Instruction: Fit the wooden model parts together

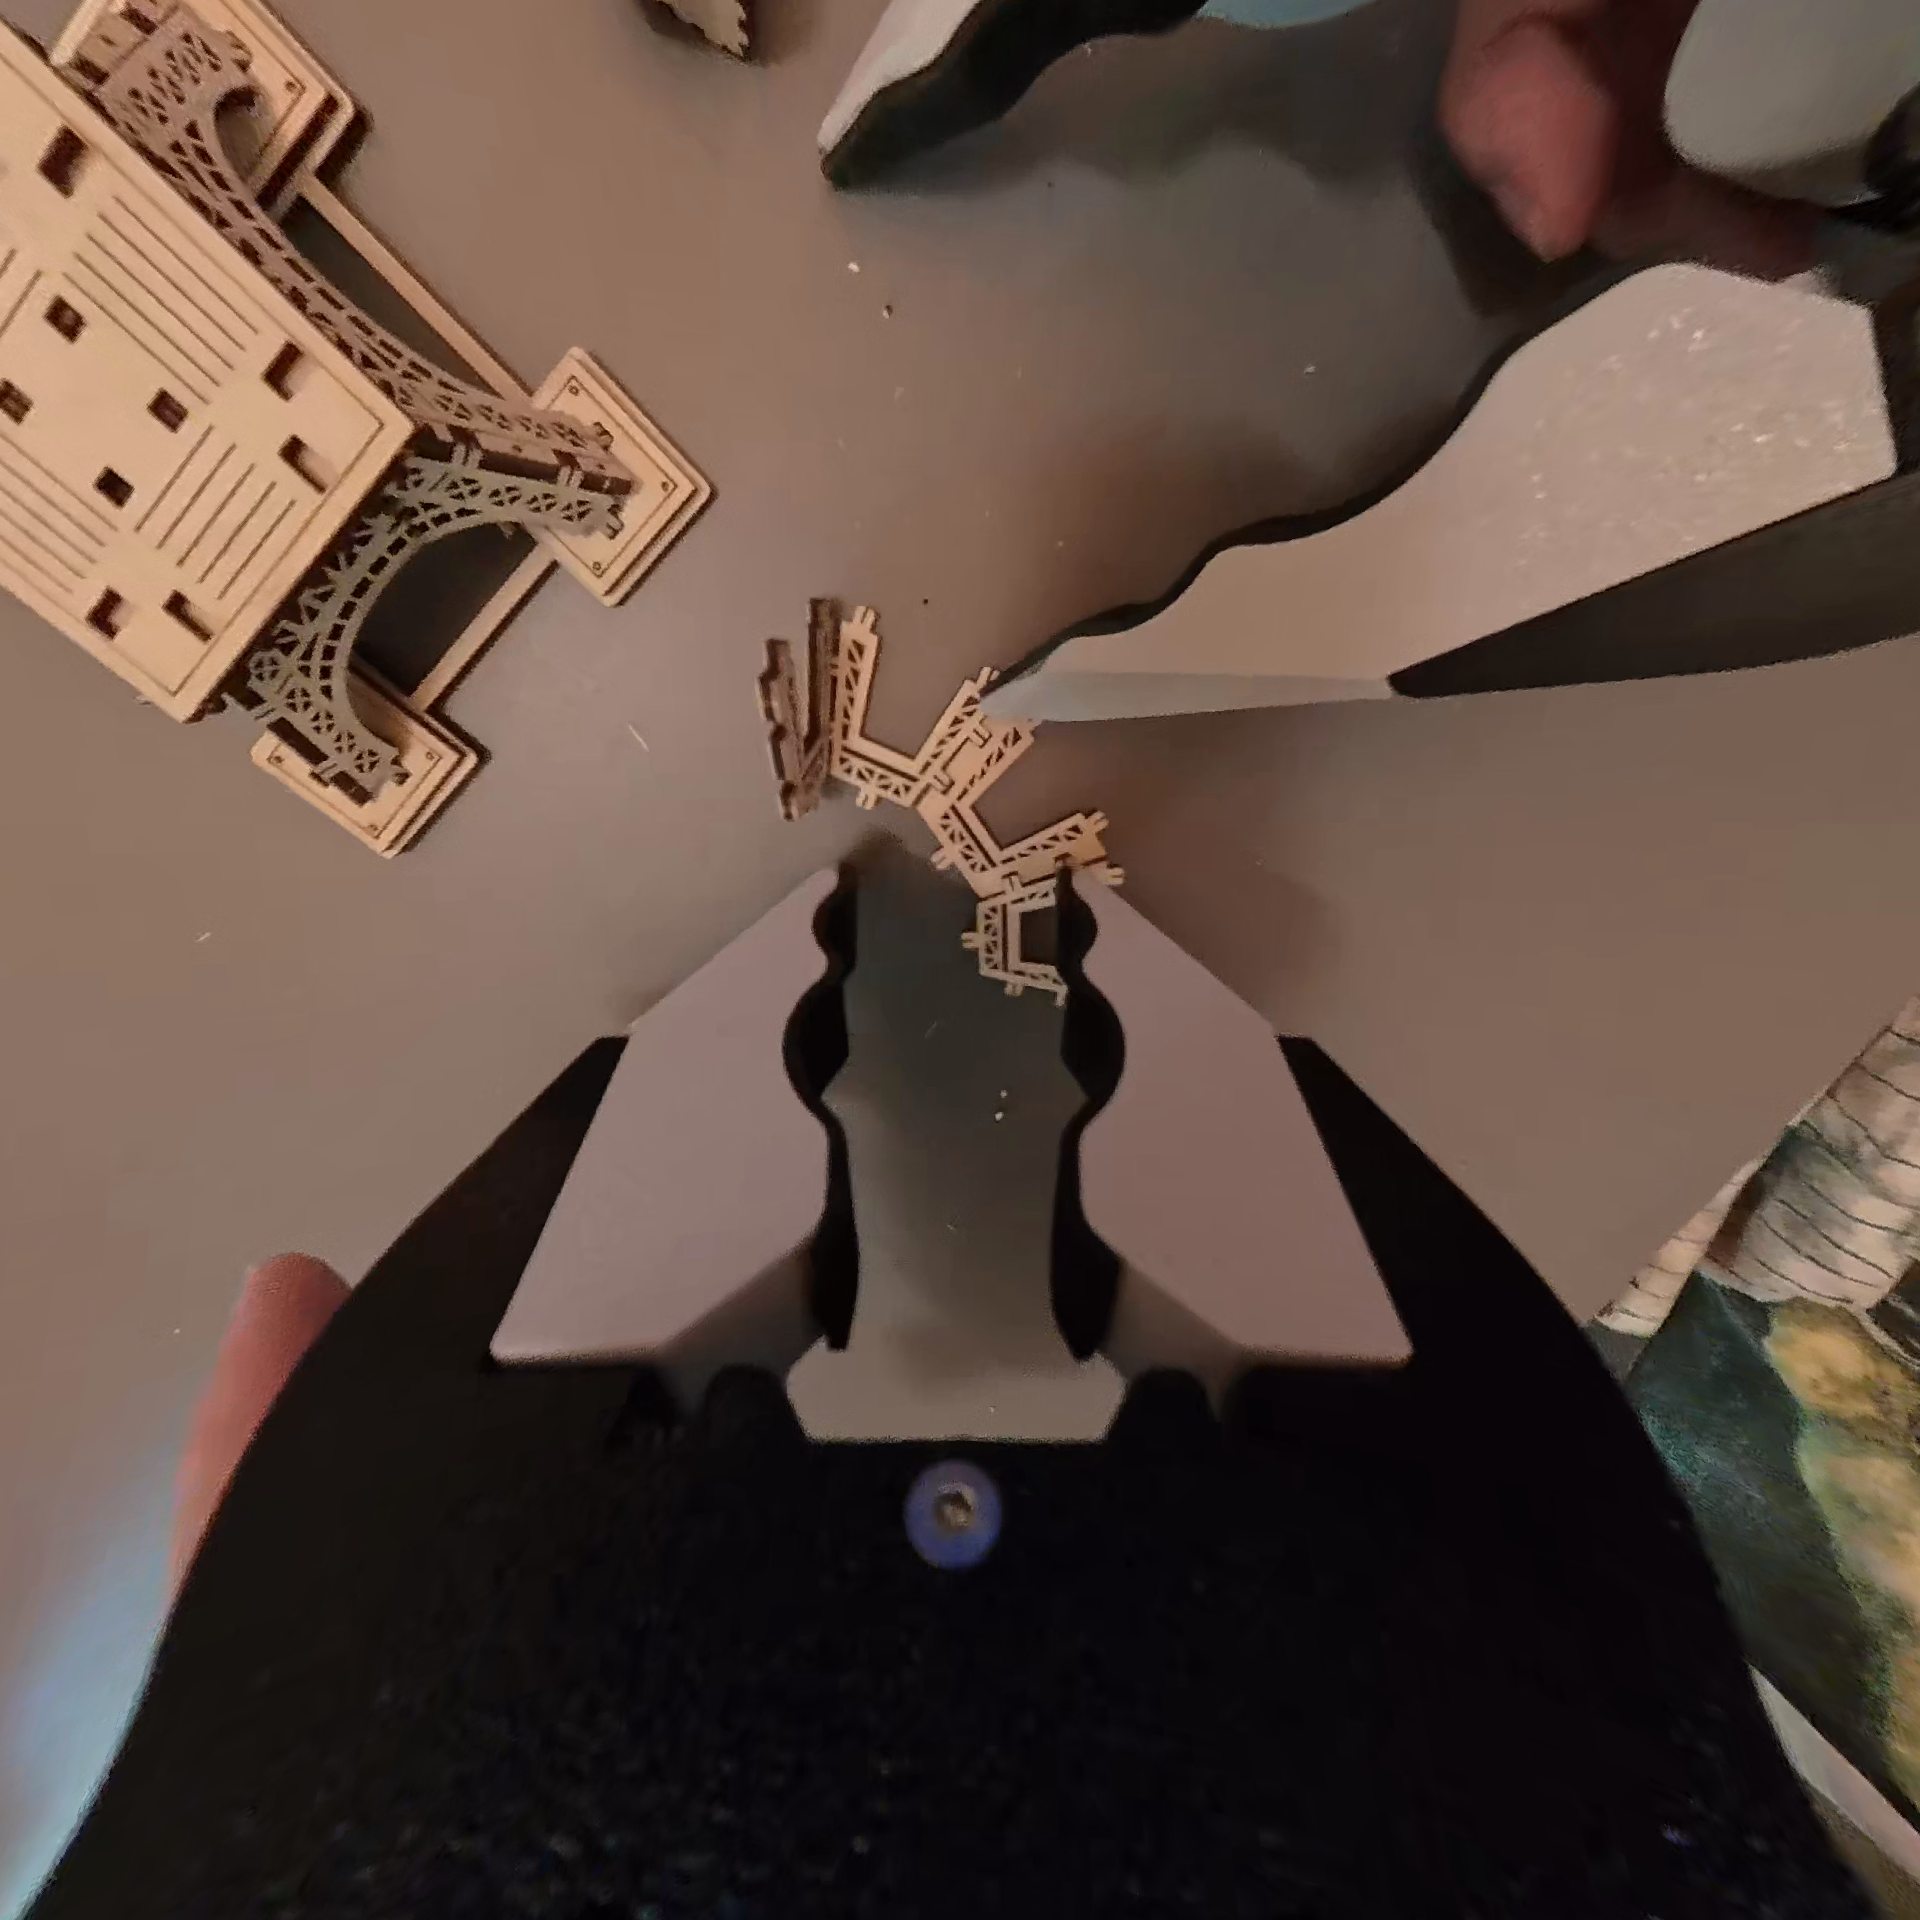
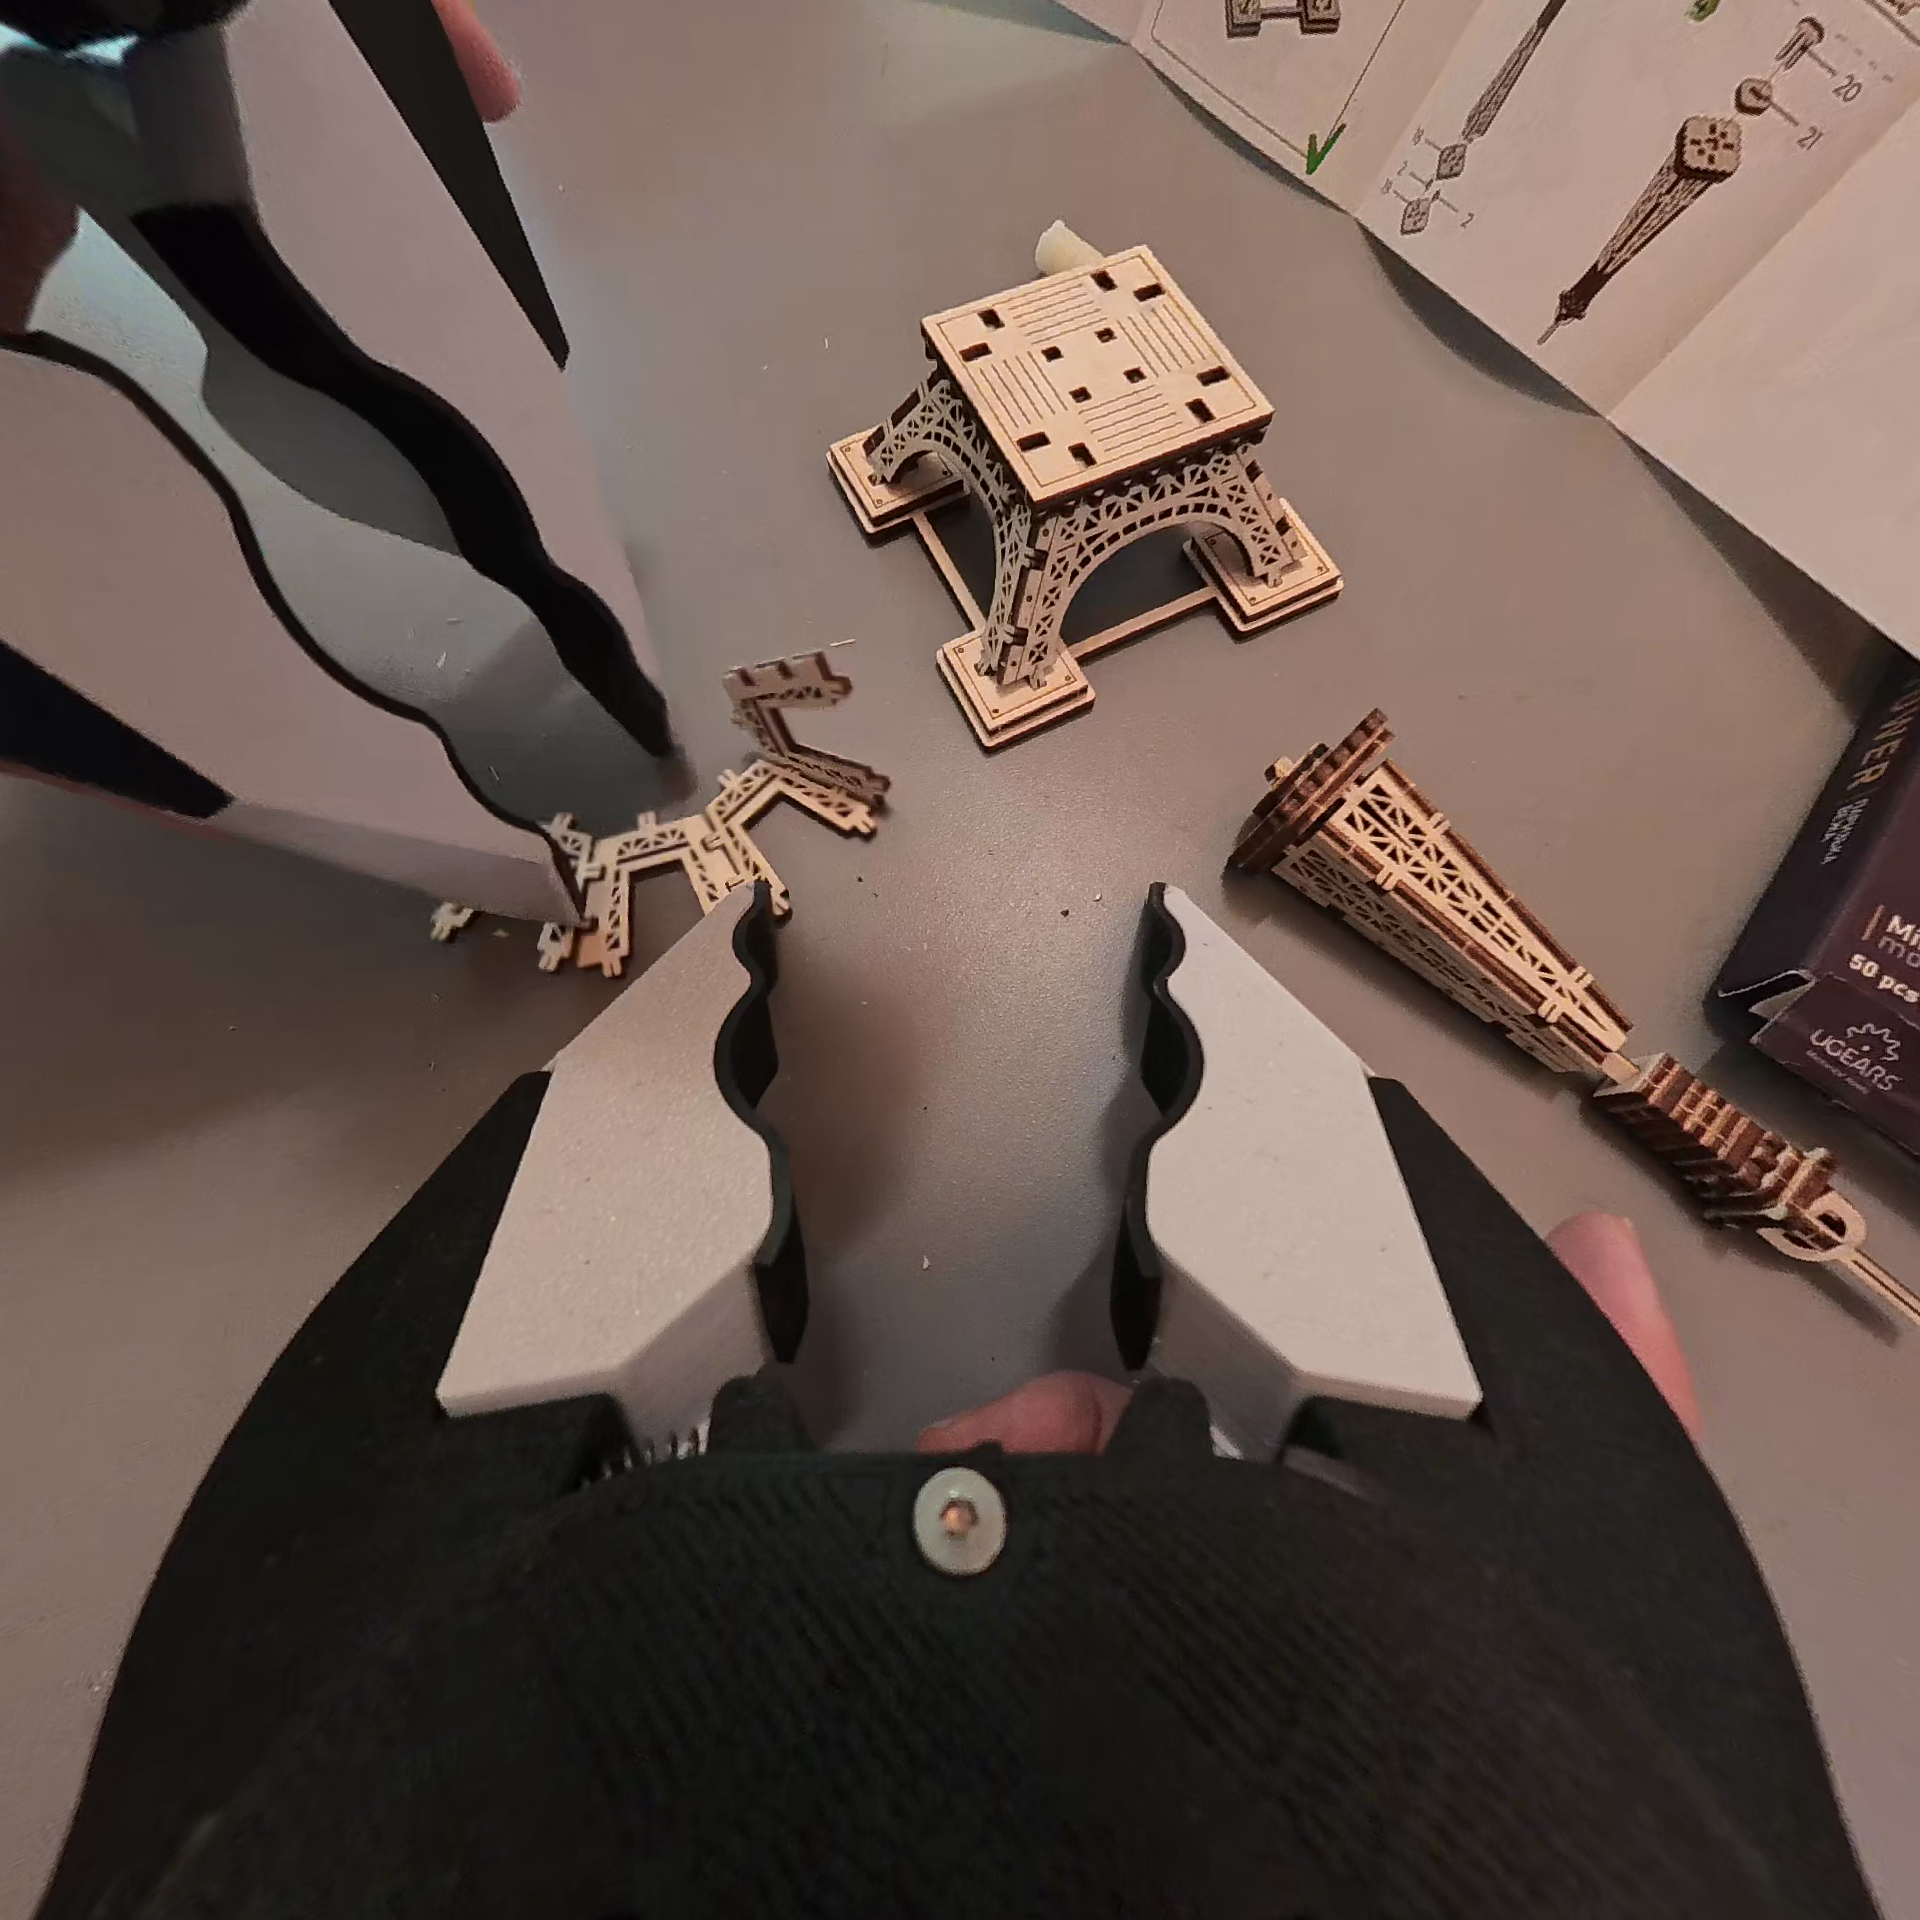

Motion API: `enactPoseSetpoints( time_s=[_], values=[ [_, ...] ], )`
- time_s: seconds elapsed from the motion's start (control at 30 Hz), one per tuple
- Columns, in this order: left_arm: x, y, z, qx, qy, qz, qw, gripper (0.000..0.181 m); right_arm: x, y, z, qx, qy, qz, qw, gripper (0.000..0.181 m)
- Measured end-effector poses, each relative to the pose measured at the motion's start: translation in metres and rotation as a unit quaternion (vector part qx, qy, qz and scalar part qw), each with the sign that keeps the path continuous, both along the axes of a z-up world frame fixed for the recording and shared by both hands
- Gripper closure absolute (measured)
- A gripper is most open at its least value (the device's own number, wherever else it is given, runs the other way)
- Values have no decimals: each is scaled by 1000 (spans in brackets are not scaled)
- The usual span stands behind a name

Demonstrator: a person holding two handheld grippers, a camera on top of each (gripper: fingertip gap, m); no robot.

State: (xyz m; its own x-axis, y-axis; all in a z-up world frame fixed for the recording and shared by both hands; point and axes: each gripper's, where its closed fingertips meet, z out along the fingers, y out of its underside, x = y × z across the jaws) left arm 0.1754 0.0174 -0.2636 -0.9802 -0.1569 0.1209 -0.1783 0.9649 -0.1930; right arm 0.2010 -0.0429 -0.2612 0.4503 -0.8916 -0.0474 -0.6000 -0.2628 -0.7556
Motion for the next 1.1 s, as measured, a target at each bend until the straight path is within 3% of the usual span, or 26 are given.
enactPoseSetpoints(
  time_s=[0.03, 1.1],
  values=[
    [0, 0, 0, -1, -3, 0, 1000, 143, 0, 0, 0, 0, 0, 0, 1000, 111],
    [1, 1, -2, 114, 3, 37, 993, 145, -1, -1, -1, -10, -2, -2, 1000, 103]
  ],
)
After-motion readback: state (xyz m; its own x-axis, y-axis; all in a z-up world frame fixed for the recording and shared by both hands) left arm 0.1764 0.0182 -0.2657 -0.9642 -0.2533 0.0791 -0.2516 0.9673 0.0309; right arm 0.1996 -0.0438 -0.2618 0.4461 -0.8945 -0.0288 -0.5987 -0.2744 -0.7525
